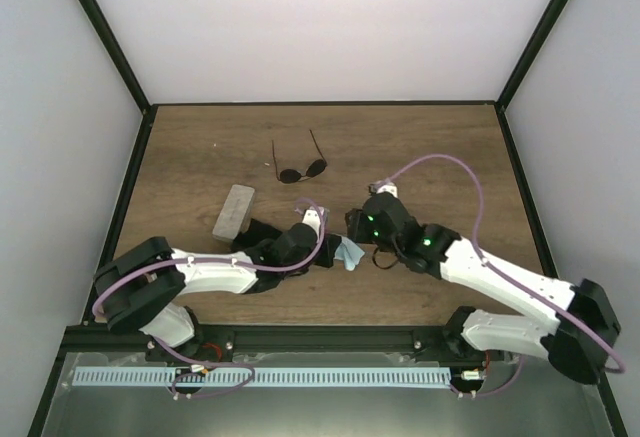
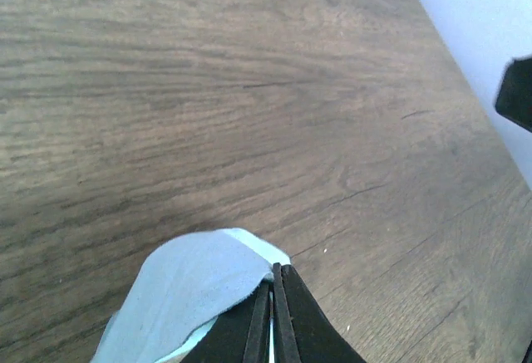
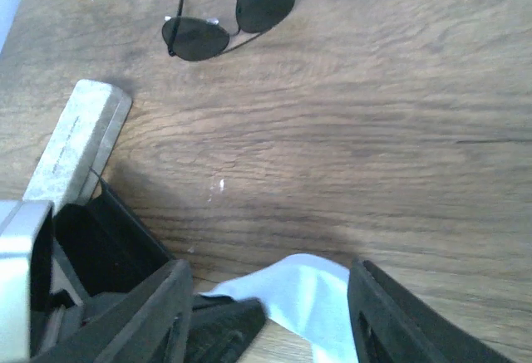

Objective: Organize the sunglasses
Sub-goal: Adjust the glasses cleaning cloth at the center of the board.

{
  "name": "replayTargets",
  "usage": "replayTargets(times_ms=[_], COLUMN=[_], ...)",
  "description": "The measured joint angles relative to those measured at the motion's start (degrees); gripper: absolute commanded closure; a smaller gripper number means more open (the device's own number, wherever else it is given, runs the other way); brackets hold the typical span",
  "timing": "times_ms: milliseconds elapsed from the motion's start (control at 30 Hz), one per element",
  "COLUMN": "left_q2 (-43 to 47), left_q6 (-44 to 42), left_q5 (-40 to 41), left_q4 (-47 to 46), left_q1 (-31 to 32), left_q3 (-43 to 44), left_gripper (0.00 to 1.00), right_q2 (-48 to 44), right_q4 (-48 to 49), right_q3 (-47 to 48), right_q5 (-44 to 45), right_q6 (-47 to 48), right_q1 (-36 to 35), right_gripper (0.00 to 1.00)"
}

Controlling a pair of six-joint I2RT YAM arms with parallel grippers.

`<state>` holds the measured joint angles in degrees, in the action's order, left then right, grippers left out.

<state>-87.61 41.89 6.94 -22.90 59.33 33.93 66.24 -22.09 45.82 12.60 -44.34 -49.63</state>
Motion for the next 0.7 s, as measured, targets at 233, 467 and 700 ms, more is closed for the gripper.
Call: replayTargets(times_ms=[233, 467, 700], left_q2=[1.01, 1.2, -0.2], left_q6=[0.07, 0.13, 1.05], left_q5=[1.18, 3.26, 4.33], left_q4=[0.9, 5.97, 8.31], left_q1=[-0.02, -0.02, -0.02], left_q3=[1.05, 7.02, 8.81], left_gripper=[0.96, 0.96, 0.96], right_q2=[-9.35, -7.93, -3.28], right_q4=[-0.35, -0.09, 0.57], right_q3=[-6.97, -12.26, -12.37], right_q5=[3.37, -0.35, 0.5], right_q6=[-1.31, 0.72, 0.07], right_q1=[0.0, -0.7, -7.13], right_gripper=[0.62, 0.62, 0.41])
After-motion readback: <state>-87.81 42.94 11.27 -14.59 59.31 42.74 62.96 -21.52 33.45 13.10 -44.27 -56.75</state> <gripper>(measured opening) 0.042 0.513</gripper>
